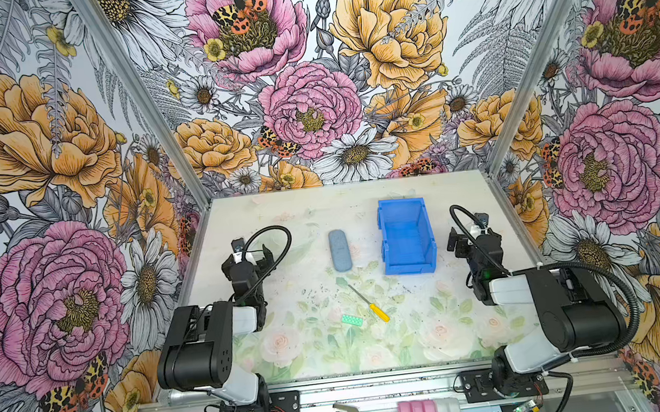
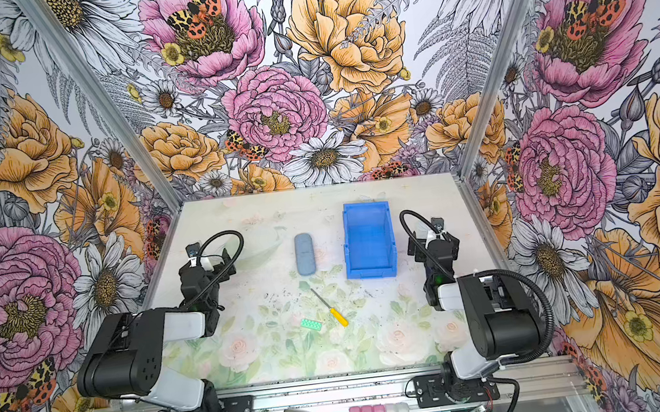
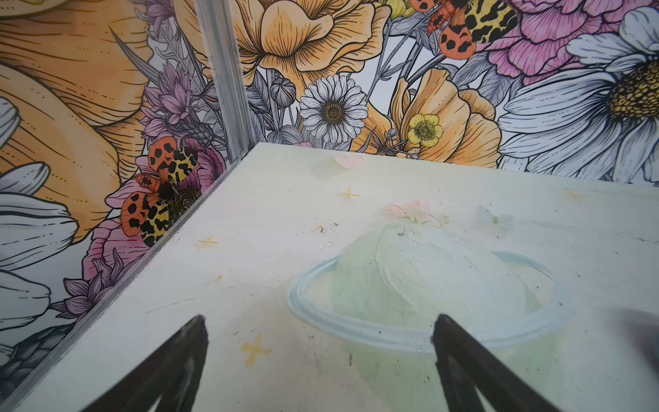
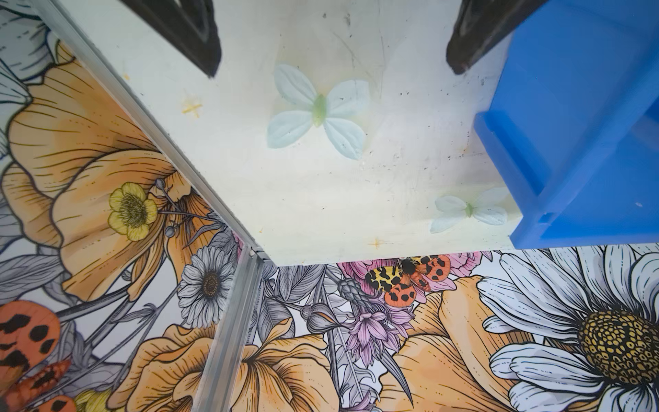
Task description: Put the screwdriver in the bin
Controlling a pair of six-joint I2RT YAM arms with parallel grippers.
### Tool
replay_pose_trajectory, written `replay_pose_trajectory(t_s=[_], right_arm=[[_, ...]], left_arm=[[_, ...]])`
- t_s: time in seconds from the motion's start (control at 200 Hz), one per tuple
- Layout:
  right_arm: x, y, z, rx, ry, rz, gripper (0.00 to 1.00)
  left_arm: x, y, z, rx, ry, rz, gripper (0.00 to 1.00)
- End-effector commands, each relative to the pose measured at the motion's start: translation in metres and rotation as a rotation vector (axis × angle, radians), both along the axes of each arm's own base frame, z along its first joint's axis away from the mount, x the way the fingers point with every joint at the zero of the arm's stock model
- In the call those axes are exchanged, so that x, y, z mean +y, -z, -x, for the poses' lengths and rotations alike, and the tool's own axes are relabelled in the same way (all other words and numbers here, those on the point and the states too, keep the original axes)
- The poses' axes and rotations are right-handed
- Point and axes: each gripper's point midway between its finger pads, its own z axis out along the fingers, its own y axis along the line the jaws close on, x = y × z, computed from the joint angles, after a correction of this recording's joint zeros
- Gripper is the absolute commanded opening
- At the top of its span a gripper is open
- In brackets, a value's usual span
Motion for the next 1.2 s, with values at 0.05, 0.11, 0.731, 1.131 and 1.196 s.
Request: replay_pose_trajectory(t_s=[0.05,0.11,0.731,1.131,1.196], right_arm=[[-0.0017,-0.0032,-0.0015,-0.019,0.003,0.0,0.99],[-0.0021,-0.0035,-0.0012,-0.02,0.005,0.0,0.99],[-0.0019,-0.0033,-0.0014,-0.019,0.005,0.002,1.0],[-0.0015,-0.0028,-0.0016,-0.017,0.004,0.004,0.99],[-0.002,-0.0035,-0.0015,-0.019,0.005,0.003,1.0]], left_arm=[[-0.0036,-0.0018,-0.0001,-0.016,0.021,0.011,0.99],[-0.0038,-0.0018,-0.0001,-0.016,0.022,0.011,0.99],[-0.0035,-0.0021,-0.0002,-0.018,0.021,0.012,0.99],[-0.0009,-0.0014,-0.0005,-0.014,0.021,0.018,0.99],[-0.005,-0.0013,-0.0014,-0.014,0.048,0.025,0.99]])
